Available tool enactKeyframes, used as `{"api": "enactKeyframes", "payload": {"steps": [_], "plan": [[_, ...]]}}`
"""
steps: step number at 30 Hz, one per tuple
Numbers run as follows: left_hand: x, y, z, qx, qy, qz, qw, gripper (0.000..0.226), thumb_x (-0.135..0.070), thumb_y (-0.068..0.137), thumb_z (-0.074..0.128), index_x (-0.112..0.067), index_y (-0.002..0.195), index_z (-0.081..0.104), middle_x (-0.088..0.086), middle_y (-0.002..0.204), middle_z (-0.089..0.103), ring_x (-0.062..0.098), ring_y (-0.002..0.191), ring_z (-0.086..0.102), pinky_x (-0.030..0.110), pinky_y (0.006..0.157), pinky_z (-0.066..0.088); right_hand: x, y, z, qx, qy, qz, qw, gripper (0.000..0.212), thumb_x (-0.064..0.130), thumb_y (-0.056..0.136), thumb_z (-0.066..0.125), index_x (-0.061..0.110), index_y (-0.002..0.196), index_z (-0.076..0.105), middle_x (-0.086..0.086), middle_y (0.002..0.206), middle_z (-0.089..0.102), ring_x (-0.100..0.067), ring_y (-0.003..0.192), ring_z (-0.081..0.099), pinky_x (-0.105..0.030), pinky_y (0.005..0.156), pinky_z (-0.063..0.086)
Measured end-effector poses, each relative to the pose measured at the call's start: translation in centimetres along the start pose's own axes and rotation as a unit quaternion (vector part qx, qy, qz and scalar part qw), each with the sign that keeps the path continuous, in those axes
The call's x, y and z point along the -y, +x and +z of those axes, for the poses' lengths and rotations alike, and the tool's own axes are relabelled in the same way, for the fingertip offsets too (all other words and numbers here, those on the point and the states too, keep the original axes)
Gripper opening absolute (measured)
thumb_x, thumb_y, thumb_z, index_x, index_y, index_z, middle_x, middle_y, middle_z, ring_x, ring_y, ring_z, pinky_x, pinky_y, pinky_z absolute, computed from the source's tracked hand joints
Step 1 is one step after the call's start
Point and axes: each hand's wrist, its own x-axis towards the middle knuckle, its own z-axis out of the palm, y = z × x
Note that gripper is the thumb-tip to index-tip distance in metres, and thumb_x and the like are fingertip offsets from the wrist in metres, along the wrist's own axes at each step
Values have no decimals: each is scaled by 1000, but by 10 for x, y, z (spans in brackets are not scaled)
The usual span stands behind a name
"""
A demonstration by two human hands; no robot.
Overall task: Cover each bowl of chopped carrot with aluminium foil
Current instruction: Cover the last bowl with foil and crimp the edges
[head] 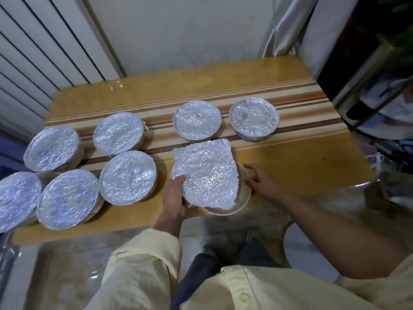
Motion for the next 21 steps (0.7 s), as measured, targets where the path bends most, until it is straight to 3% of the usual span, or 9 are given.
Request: {"api": "enactKeyframes", "payload": {"steps": [3,6,8,10,11,13,16,18,21], "plan": [[0,-2,-6,11,6,10,1000,31,-6,94,62,4,123,60,27,120,66,42,107,64,58,98,48,-1,5,5,-5,26,0,1000,31,17,96,55,15,127,52,-1,88,65,-15,76,65,-28,63,57],[2,-4,-7,49,4,37,998,22,-1,98,55,-2,119,63,19,113,70,34,101,68,49,95,53,3,7,5,-69,77,27,994,20,37,97,50,24,106,62,-4,98,68,-25,88,67,-46,81,55],[1,-7,-3,81,-3,46,996,21,0,98,53,-6,115,64,12,106,74,26,93,72,43,89,57,10,10,3,-102,126,43,986,46,59,91,46,21,103,67,-3,99,69,-22,91,66,-43,83,54],[0,-11,3,104,2,48,993,21,0,98,54,-8,113,66,12,107,74,25,92,72,42,88,57,20,13,0,-93,170,59,979,87,87,70,39,15,112,67,-4,103,69,-22,92,66,-40,82,54],[0,-12,6,108,6,50,993,21,-1,98,55,-9,113,66,13,108,74,26,93,72,42,88,57,23,15,-1,-88,187,63,976,98,92,63,39,14,114,66,-5,104,69,-22,91,66,-40,81,53],[2,-12,9,105,20,60,992,19,-2,97,57,-7,112,67,15,108,73,27,93,71,42,87,57,26,14,-3,-81,189,39,978,86,85,65,52,11,104,69,-8,95,70,-18,84,64,-42,79,51],[1,-16,9,91,70,96,989,11,-8,92,67,-2,101,66,18,92,68,25,76,65,35,69,55,28,10,-6,-36,191,8,981,35,42,80,72,8,81,67,-1,71,59,-10,69,51,-31,70,42],[0,-19,10,78,115,131,982,19,-13,89,72,1,89,60,15,73,54,16,52,49,22,48,39,24,9,-7,-25,194,7,981,29,28,83,72,0,87,66,-5,76,56,-12,70,49,-27,68,39],[0,-21,11,33,195,203,959,37,-16,92,71,1,68,48,8,57,37,9,45,33,22,46,33,22,10,-7,-59,190,12,980,25,23,87,69,-1,95,67,-6,81,61,-13,73,54,-25,66,42]]}}
